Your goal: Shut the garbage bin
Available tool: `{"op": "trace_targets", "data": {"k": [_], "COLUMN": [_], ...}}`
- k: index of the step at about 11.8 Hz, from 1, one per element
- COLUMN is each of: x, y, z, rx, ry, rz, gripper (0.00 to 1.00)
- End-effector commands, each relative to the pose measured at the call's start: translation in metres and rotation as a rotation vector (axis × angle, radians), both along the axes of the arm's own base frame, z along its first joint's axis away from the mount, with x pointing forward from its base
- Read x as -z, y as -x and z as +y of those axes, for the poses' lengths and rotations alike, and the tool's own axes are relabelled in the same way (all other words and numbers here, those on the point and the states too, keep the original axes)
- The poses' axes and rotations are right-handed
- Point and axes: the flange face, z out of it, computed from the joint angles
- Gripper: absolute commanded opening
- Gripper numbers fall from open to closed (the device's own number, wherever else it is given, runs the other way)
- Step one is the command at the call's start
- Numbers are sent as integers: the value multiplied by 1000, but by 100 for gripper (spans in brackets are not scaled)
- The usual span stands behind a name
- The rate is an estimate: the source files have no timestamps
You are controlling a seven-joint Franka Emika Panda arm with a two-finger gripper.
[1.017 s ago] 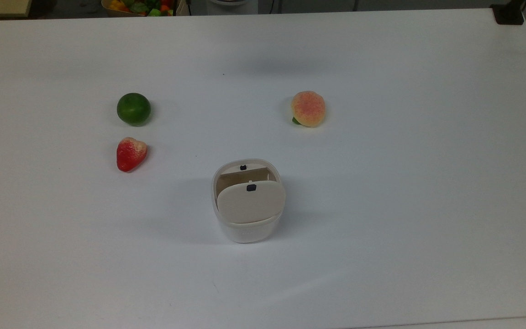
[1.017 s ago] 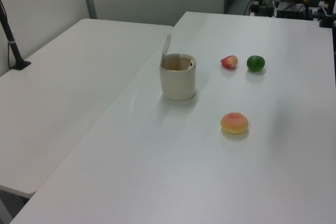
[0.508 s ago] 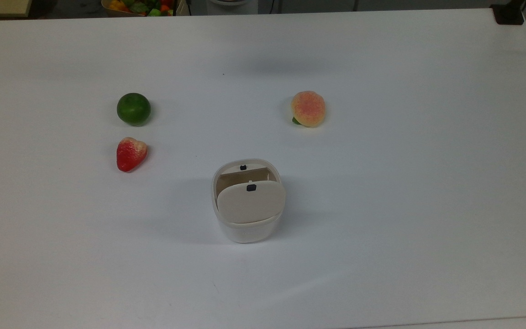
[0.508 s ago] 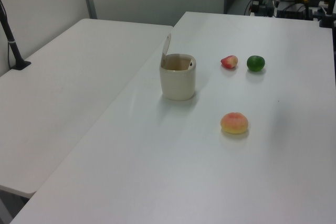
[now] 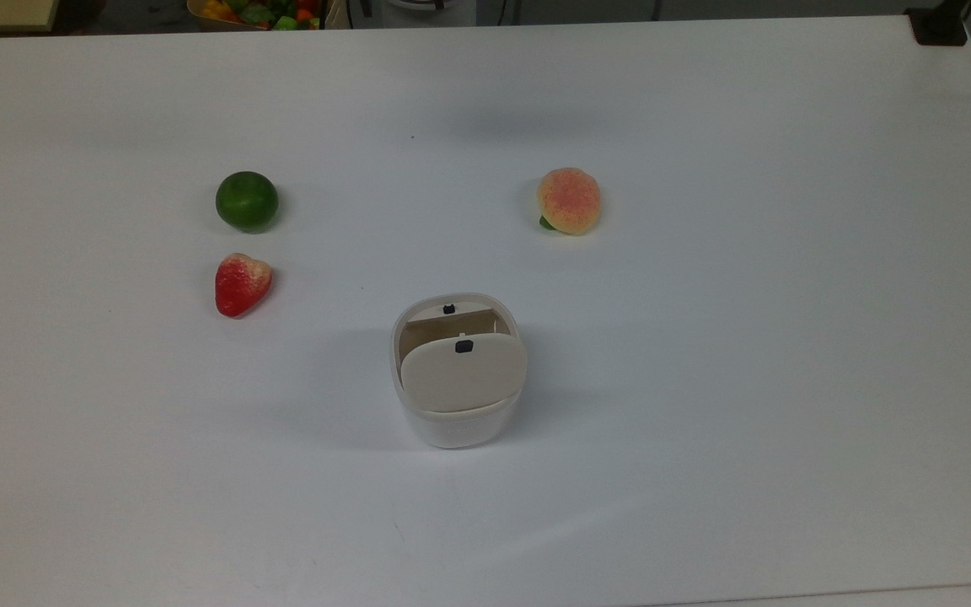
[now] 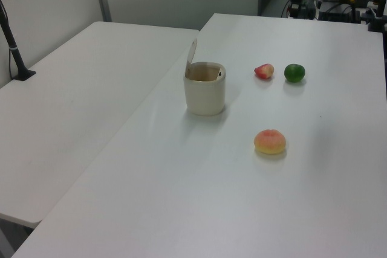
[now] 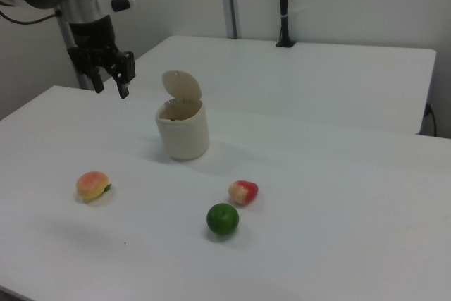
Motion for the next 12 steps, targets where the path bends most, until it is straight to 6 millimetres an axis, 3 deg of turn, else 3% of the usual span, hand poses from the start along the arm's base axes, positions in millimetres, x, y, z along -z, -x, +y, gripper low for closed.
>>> {"op": "trace_targets", "data": {"k": [1, 5, 9, 12], "x": [2, 4, 4, 9], "y": [0, 0, -4, -22], "z": [4, 7, 7, 16], "rx": [-27, -25, -13, -9], "ry": [-20, -53, -57, -62], "rz": [-20, -13, -38, -106], "gripper": [41, 17, 6, 0]}}
